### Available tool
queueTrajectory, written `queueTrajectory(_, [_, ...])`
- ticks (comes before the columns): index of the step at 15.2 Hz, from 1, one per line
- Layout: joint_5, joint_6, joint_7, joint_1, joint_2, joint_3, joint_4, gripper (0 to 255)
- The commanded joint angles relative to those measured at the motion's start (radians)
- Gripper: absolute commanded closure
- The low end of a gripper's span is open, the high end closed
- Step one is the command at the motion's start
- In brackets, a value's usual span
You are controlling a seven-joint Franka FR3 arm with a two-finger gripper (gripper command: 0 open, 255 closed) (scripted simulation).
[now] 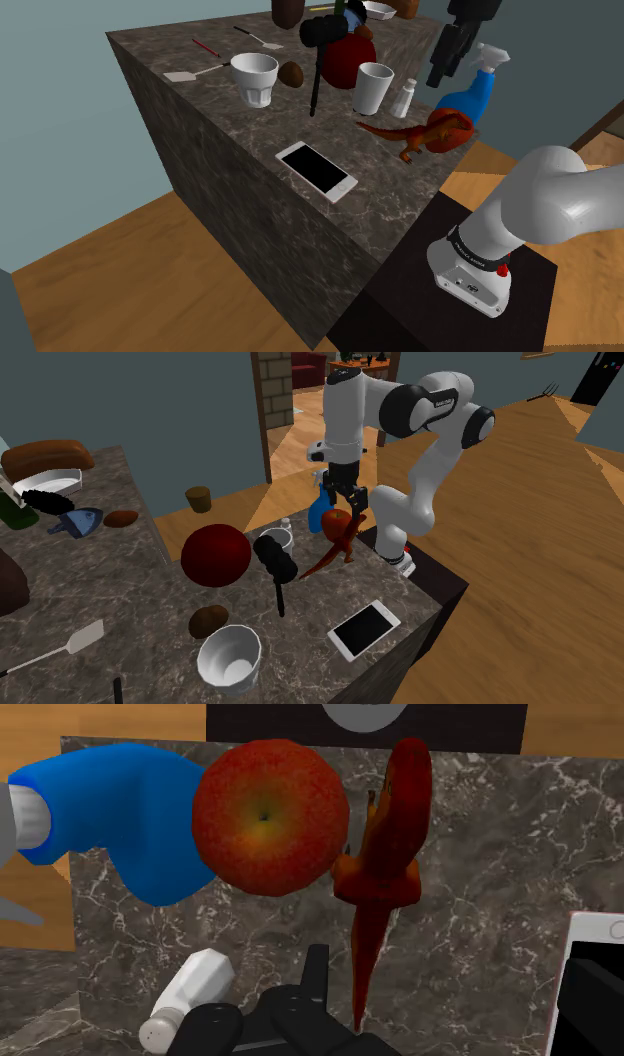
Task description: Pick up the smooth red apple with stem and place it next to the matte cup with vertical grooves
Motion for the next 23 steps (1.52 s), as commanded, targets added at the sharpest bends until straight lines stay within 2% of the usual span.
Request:
queueTrajectory(1, [0.000,0.000,0.000,0.000,0.000,0.000,0.000,0])
queueTrajectory(5, [-0.134,-0.011,-0.318,0.088,-0.171,-0.088,-0.117,0])
queueTrajectory(10, [-0.335,-0.018,-0.715,0.190,-0.360,-0.236,-0.217,0])
queueTrajectory(17, [-0.363,0.049,-0.711,0.178,-0.400,-0.266,-0.324,0])
queueTrajectory(23, [-0.366,0.055,-0.711,0.177,-0.403,-0.269,-0.333,0])
